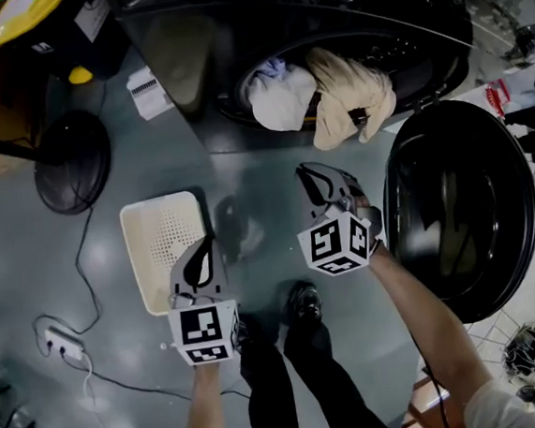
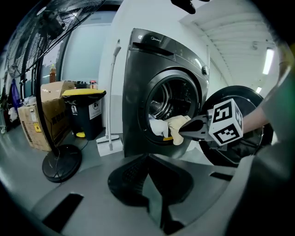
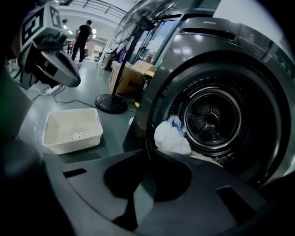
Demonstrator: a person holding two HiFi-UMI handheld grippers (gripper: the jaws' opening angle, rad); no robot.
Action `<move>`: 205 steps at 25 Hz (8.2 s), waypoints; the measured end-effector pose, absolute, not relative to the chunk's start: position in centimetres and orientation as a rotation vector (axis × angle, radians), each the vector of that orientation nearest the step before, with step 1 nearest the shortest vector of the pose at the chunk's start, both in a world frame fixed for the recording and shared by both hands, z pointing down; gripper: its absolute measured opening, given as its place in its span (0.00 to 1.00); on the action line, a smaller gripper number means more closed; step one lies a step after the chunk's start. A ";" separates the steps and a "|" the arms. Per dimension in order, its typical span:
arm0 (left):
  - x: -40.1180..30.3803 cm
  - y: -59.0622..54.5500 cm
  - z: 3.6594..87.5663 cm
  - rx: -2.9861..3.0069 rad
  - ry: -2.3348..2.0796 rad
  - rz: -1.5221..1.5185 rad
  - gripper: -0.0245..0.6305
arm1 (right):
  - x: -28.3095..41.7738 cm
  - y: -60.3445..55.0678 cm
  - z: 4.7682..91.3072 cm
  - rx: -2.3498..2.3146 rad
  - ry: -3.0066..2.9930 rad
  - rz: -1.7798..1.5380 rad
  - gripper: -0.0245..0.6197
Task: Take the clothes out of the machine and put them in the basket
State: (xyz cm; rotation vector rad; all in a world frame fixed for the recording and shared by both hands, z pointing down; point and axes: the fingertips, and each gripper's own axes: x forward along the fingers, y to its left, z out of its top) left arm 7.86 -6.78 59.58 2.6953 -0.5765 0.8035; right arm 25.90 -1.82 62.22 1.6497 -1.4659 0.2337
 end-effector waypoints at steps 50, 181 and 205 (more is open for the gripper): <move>8.2 -7.3 57.4 2.718 -0.563 0.743 0.07 | 31.8 -8.6 62.5 1.492 -1.445 0.401 0.16; -10.8 -14.0 55.3 2.561 -0.970 0.749 0.07 | 1.7 -12.0 62.9 1.695 -1.906 0.664 0.08; 19.7 -6.6 51.4 2.866 -0.369 0.731 0.07 | 35.3 2.9 56.3 2.340 -1.332 0.710 0.08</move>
